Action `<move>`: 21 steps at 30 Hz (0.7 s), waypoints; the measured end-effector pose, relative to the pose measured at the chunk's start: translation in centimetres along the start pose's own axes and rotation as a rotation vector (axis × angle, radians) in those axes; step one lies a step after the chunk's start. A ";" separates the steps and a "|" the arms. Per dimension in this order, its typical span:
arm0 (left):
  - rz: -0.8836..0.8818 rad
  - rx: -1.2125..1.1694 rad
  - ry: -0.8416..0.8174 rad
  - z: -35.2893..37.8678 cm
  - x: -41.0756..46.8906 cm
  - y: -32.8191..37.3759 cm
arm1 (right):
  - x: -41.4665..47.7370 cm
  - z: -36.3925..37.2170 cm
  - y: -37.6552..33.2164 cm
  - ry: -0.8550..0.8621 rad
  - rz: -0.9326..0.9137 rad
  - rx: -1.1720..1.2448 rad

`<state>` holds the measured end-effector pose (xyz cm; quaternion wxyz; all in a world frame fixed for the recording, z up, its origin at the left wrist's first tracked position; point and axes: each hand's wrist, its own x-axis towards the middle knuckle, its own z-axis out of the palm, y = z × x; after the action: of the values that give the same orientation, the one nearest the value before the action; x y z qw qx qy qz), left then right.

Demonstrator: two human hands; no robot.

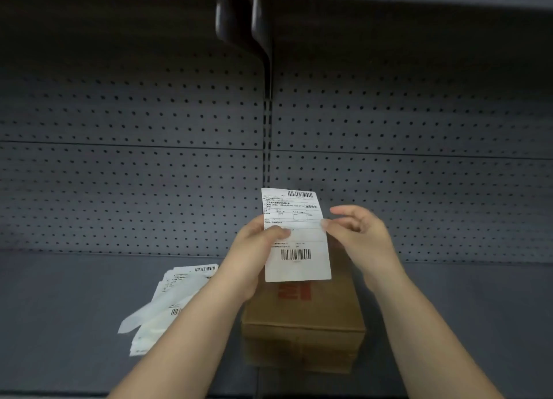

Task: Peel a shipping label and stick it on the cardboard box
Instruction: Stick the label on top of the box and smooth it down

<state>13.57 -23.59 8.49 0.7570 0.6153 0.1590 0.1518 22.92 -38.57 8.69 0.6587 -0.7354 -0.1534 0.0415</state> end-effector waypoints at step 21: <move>0.090 0.643 0.091 -0.8 1.9 -1.6 | -1.5 0.3 0.5 -0.059 0.176 -0.253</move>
<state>14.96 -22.38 6.63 0.5085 0.8219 0.2052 0.1543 21.54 -38.72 7.91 0.5498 -0.8216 -0.1116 0.1012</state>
